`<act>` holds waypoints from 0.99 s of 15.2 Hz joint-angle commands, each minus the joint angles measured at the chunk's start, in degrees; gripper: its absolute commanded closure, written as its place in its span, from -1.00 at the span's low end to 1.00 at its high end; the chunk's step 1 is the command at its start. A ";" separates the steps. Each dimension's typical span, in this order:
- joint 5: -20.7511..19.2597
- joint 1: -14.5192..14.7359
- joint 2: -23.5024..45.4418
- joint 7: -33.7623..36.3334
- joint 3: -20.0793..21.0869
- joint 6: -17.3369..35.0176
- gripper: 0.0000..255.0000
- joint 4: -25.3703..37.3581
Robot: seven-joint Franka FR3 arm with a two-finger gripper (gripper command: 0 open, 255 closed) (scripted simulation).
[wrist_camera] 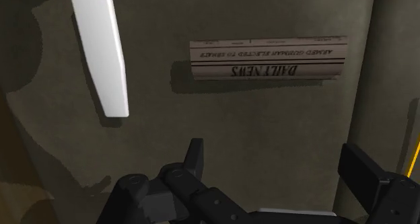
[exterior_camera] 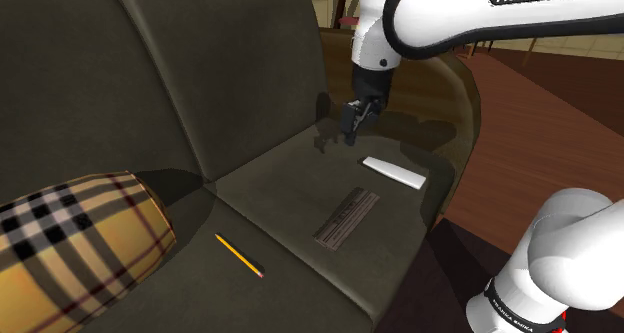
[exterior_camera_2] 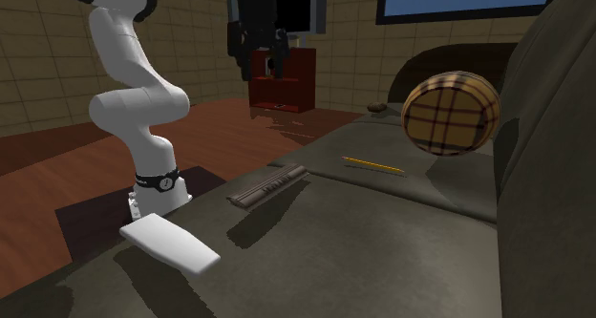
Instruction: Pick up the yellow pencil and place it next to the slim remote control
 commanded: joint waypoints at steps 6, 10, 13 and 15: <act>-0.65 0.77 13.56 6.89 6.06 4.72 -1.00 6.38; -2.50 1.42 22.09 11.28 9.18 6.26 -1.00 11.66; -4.58 2.29 28.86 14.69 11.08 6.84 -1.00 16.36; -6.23 3.15 33.53 16.96 12.07 6.90 -1.00 19.88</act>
